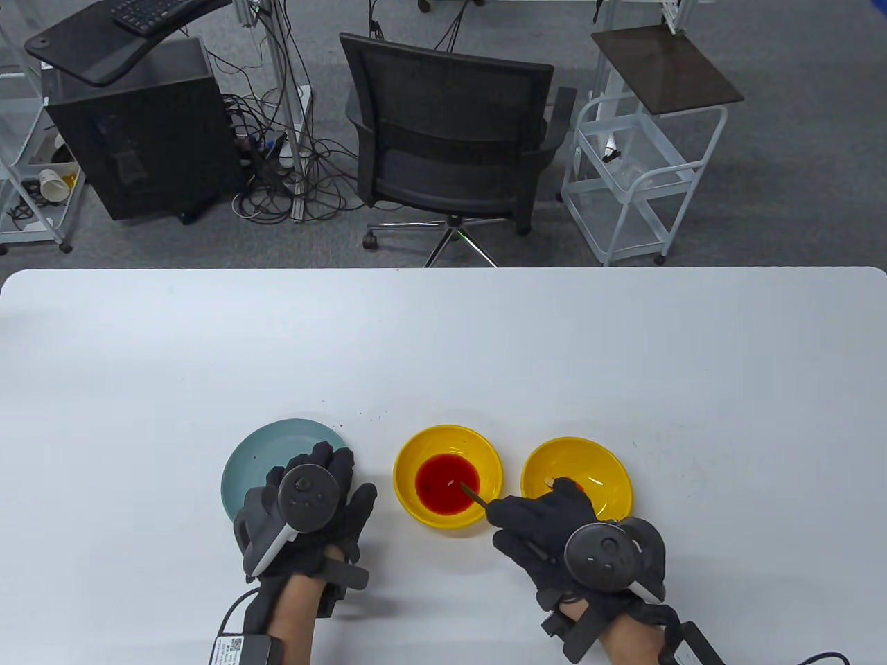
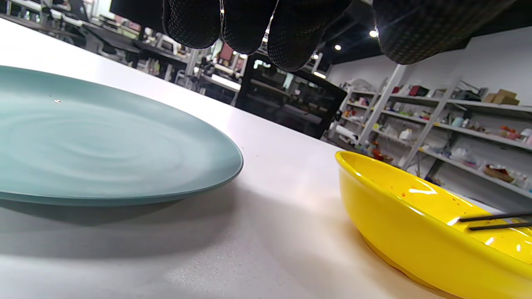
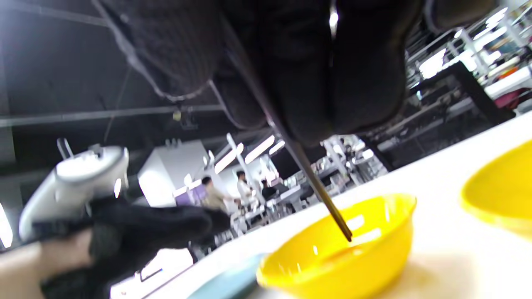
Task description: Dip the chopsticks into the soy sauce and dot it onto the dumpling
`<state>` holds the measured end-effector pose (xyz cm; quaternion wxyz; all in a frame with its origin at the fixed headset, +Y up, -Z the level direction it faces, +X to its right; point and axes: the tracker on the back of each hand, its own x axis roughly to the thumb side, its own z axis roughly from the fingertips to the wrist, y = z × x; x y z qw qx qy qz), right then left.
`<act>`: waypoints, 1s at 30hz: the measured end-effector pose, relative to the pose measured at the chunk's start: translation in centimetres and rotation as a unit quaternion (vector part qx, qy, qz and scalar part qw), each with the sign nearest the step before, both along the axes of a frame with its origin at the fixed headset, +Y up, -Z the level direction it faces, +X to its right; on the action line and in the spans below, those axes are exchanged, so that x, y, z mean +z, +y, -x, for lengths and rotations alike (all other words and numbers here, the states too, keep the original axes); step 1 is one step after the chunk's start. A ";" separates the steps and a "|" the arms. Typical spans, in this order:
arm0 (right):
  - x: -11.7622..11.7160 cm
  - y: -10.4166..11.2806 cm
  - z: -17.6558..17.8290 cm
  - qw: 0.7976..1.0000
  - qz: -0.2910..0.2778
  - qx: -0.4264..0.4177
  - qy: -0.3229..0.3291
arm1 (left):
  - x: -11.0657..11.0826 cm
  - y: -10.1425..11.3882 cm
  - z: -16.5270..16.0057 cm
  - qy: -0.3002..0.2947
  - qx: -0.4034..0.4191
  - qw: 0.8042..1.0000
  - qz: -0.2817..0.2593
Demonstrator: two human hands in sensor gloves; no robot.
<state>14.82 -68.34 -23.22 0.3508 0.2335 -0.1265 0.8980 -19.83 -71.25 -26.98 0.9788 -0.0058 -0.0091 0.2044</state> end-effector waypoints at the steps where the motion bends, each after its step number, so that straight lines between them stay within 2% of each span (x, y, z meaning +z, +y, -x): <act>1: 0.0 0.5 -0.9 1.000 0.000 -0.023 -0.010 | 0.0 0.0 0.1 0.001 0.000 1.000 0.001; 5: 0.1 2.3 -4.7 0.993 -0.010 -0.095 -0.070 | 0.0 0.0 0.0 0.002 0.001 1.000 0.003; 10: 0.0 3.1 -8.1 0.983 0.003 -0.094 -0.159 | -0.1 -0.1 -0.6 -0.005 -0.005 1.000 0.006; 15: -0.3 2.8 -8.3 0.981 0.031 -0.089 -0.168 | 0.0 0.0 -0.2 -0.004 0.005 1.000 0.004; 24: -0.6 2.2 -7.3 0.983 0.051 -0.036 -0.171 | 0.1 0.0 0.1 0.001 0.007 1.000 0.006; 30: -0.6 2.4 -7.9 0.982 0.063 -0.034 -0.176 | 0.0 -0.1 -0.1 -0.002 0.003 1.000 0.010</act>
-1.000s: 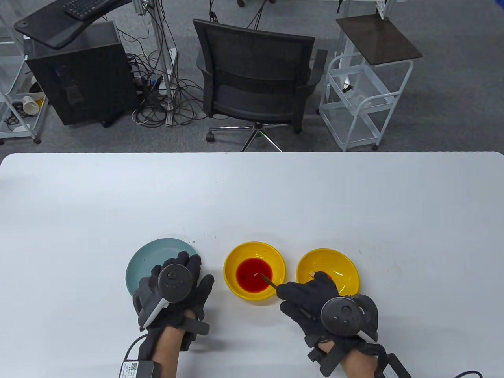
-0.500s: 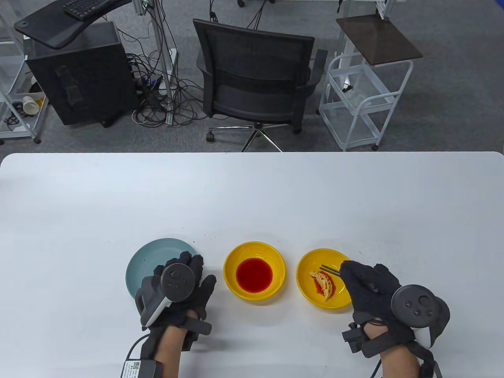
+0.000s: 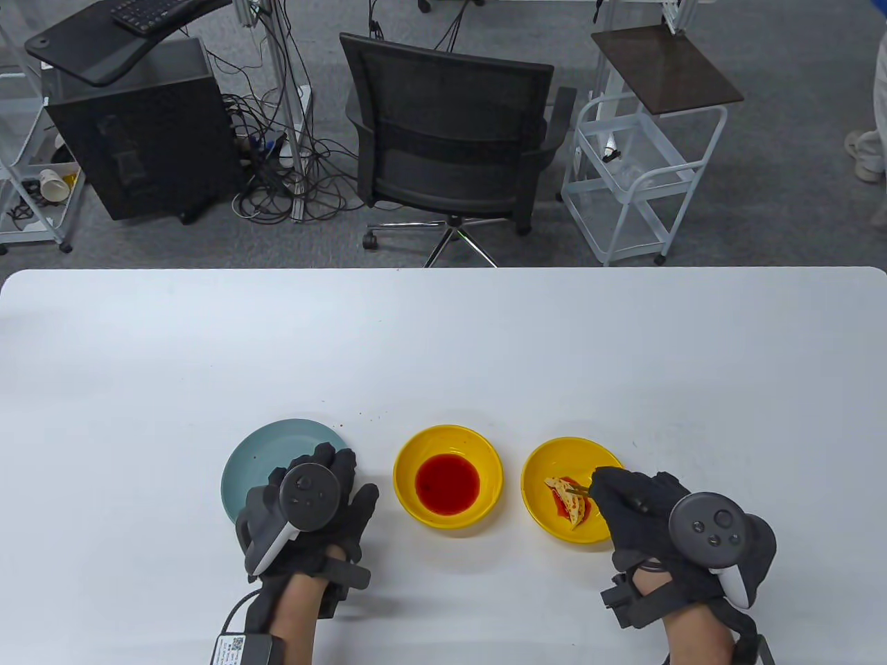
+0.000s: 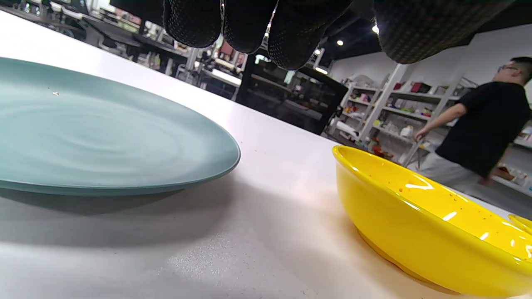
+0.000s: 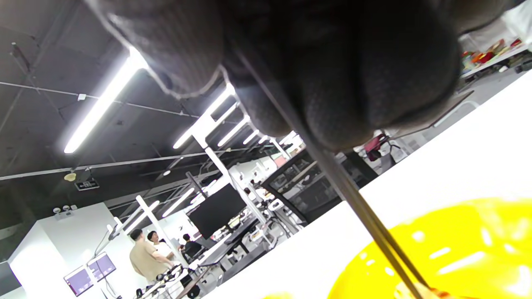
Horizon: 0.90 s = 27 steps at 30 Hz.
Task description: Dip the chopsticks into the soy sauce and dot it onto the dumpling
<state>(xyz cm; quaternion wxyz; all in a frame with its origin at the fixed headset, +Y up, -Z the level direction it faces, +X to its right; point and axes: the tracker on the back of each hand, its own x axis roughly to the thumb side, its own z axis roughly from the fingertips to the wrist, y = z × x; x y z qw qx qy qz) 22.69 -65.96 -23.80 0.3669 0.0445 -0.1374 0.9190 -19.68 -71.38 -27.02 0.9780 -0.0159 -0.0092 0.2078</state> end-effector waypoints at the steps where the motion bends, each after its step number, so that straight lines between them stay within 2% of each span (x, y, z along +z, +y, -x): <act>1: 0.1 0.1 -0.1 1.000 -0.001 -0.003 -0.002 | 0.0 0.0 0.0 0.000 0.000 1.000 0.001; 4: 0.2 0.4 -0.4 1.000 -0.001 -0.006 -0.003 | 0.0 0.0 0.1 0.001 0.002 1.000 0.001; 11: 0.8 1.0 -0.4 0.999 -0.040 -0.026 0.001 | 0.0 0.0 0.1 0.001 0.003 1.000 -0.003; 20: -0.1 -0.3 0.4 1.000 -0.004 0.015 0.006 | -0.1 0.0 0.0 -0.001 0.000 1.000 0.001; 27: -0.1 -0.2 -0.1 1.000 0.003 0.003 0.001 | -0.1 -0.1 0.0 -0.001 -0.002 1.000 0.003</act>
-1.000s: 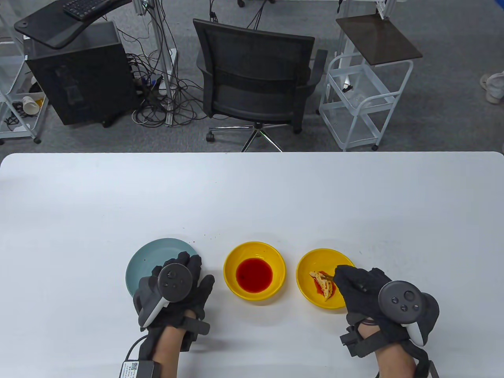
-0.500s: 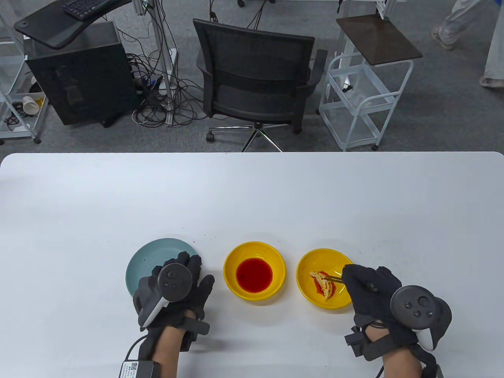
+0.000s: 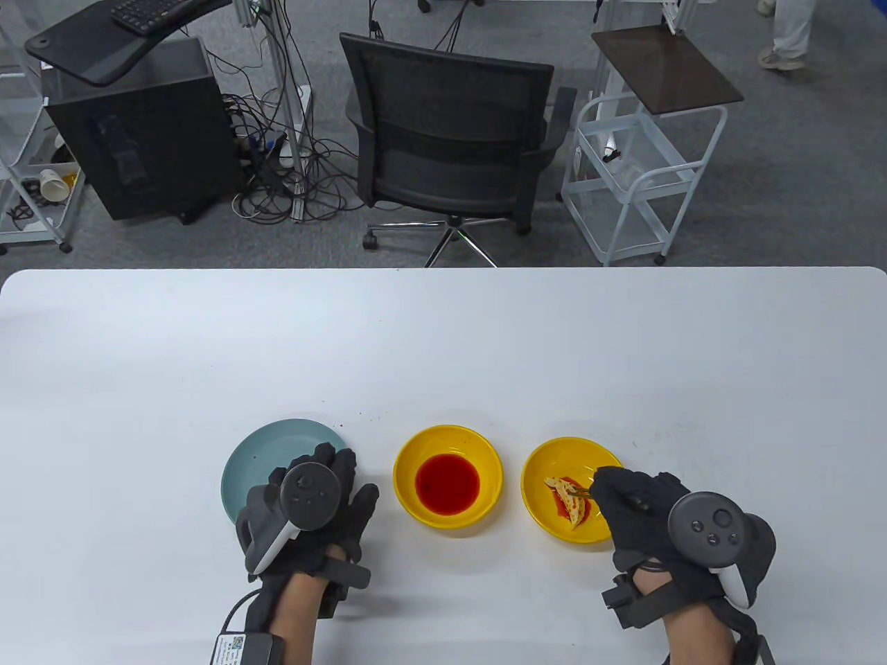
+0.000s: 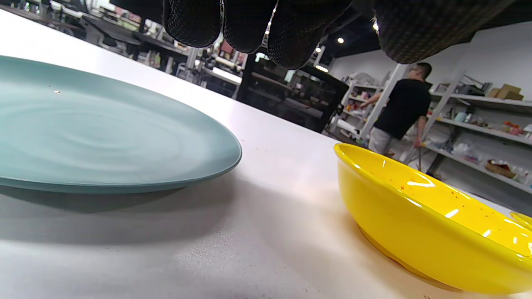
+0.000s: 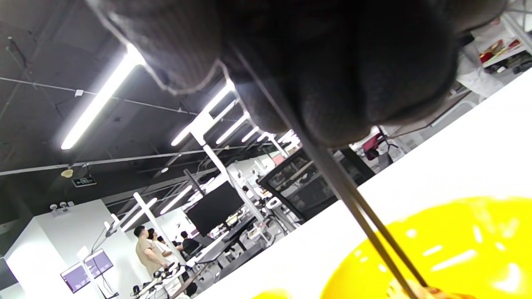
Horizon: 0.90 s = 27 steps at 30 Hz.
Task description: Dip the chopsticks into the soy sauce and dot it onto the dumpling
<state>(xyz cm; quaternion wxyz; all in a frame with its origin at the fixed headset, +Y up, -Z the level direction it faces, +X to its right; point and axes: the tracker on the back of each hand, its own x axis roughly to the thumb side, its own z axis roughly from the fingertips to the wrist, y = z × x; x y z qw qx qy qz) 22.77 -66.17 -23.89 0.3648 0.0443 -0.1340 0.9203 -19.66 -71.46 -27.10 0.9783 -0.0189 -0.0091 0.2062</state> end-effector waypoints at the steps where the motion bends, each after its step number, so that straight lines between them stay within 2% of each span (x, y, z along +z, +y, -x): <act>1: 0.1 0.1 -0.2 1.000 -0.004 -0.003 -0.003 | 0.0 0.0 0.0 0.000 0.001 1.000 -0.001; 8: 0.6 0.9 -0.9 0.997 -0.052 -0.055 0.001 | -0.1 0.0 0.0 -0.001 0.001 1.000 0.000; 12: 1.0 1.2 0.1 0.993 -0.094 -0.066 0.040 | -0.1 0.0 -0.1 -0.001 0.001 1.000 0.000; 19: 1.8 1.1 3.6 0.983 -0.150 -0.019 0.107 | -0.1 0.0 0.0 0.000 0.000 1.000 -0.001; 24: 1.9 0.2 6.1 0.976 -0.146 0.032 0.157 | -0.1 0.0 0.0 0.001 -0.001 1.000 -0.001; 27: 1.8 -0.4 7.0 0.975 -0.139 0.049 0.165 | -0.1 0.0 0.0 0.001 0.000 1.000 -0.001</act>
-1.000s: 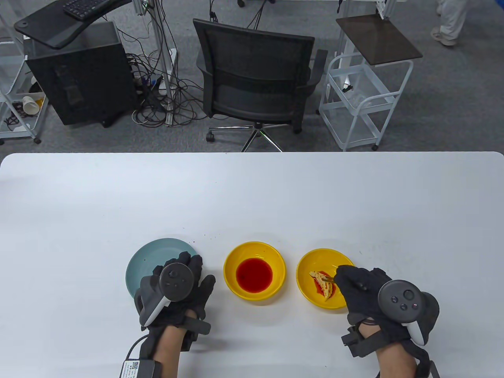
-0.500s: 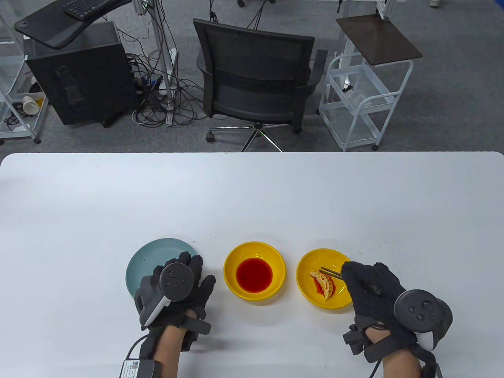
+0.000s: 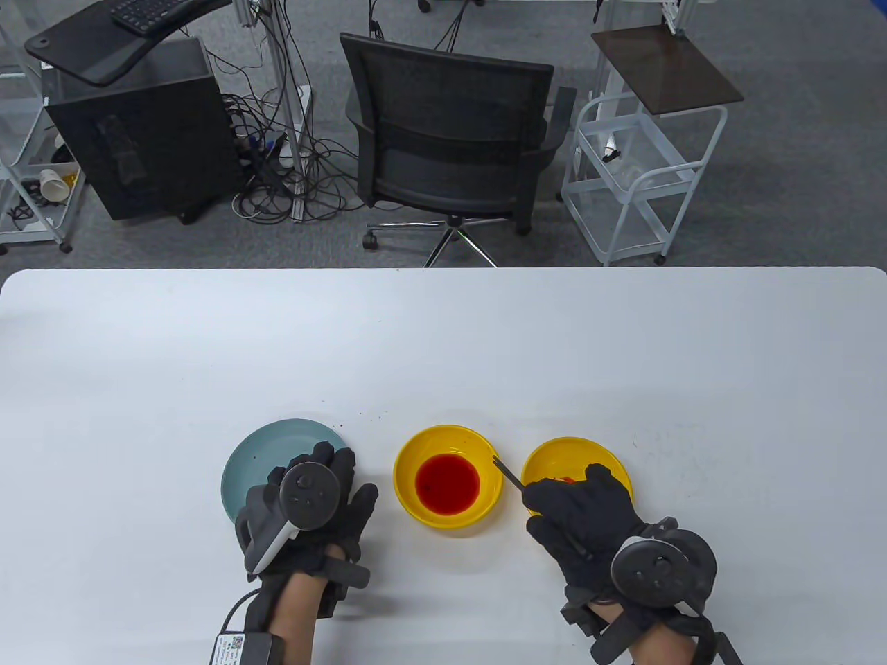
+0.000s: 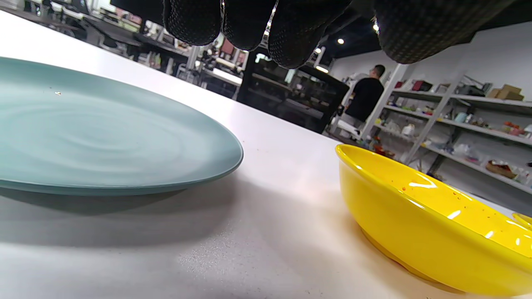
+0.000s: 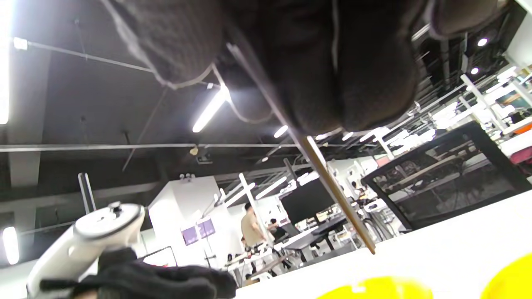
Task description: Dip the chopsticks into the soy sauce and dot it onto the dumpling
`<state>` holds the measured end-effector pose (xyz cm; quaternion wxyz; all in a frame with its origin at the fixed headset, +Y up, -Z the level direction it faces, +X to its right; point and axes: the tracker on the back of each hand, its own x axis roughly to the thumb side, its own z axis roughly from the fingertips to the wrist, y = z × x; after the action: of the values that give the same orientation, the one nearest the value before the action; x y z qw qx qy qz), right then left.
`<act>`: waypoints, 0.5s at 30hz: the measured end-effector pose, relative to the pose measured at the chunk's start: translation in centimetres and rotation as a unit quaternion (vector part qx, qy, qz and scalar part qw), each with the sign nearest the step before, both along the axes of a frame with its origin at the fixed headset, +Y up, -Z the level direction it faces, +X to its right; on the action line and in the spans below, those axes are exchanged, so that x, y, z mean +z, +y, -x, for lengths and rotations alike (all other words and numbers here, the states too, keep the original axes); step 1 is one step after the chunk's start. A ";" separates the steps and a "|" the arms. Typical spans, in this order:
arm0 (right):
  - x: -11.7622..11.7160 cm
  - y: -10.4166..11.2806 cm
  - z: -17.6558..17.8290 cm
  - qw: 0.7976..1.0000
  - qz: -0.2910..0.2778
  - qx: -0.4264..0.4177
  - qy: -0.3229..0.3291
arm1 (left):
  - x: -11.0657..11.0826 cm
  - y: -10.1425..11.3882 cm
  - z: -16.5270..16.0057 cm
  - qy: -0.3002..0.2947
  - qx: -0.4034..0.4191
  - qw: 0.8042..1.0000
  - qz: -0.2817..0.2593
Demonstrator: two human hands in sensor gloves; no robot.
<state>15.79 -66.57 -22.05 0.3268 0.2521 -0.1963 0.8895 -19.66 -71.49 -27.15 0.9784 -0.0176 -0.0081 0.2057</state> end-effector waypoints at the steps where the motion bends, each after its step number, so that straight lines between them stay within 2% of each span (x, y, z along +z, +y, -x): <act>1: 0.0 -0.2 0.4 1.000 0.001 0.011 0.005 | 0.0 0.0 0.0 0.000 0.000 1.000 -0.001; 15: -0.1 -2.4 3.5 0.995 0.020 0.091 0.036 | 0.0 0.0 0.1 0.000 0.003 1.000 0.005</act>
<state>12.24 -68.94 -22.15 0.2560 0.2940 -0.1426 0.9098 -19.73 -71.52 -27.10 0.9777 -0.0220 -0.0073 0.2086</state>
